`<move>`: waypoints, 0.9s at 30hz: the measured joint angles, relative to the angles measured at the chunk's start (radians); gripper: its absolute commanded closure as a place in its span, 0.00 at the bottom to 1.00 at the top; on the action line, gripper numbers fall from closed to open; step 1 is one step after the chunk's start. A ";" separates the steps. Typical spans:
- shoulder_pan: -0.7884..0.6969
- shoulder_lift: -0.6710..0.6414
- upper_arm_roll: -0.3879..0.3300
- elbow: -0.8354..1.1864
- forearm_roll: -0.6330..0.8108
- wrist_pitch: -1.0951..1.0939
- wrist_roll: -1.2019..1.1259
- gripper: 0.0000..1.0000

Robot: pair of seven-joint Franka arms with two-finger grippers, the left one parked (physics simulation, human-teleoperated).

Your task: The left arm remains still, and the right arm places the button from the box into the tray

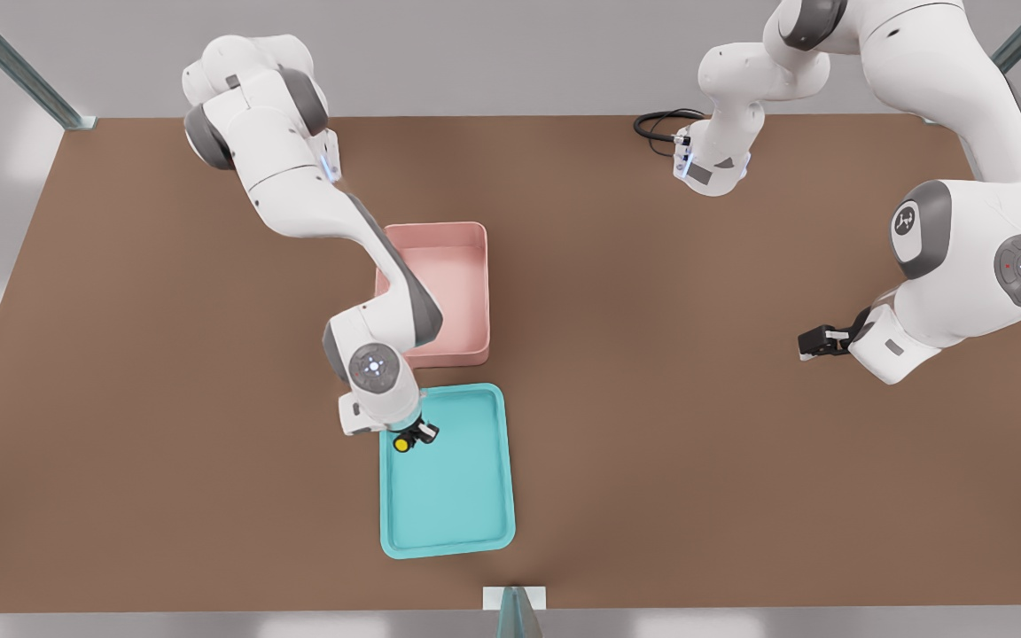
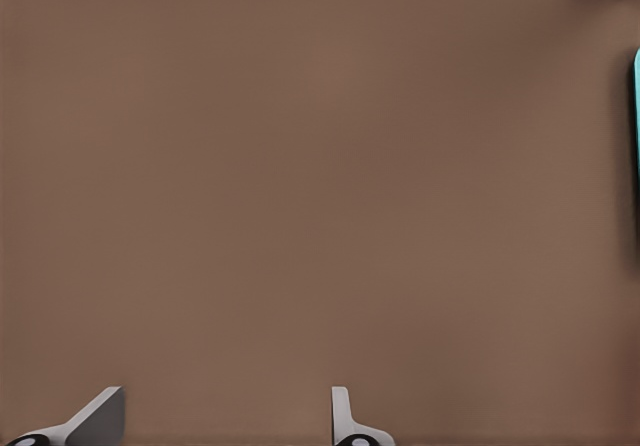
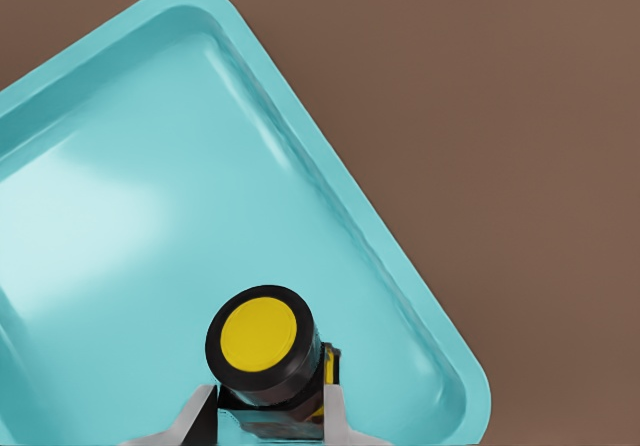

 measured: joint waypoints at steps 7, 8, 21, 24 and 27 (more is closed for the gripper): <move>0.031 0.122 -0.029 0.119 -0.004 -0.003 0.023 0.00; 0.032 0.123 -0.030 0.121 -0.005 -0.003 0.026 0.00; -0.386 -0.536 -0.234 -0.402 0.137 -0.279 -0.357 0.00; -0.344 -0.544 -0.230 -0.422 0.149 -0.278 -0.471 0.00; -0.330 -0.538 -0.230 -0.416 0.154 -0.276 -0.564 0.00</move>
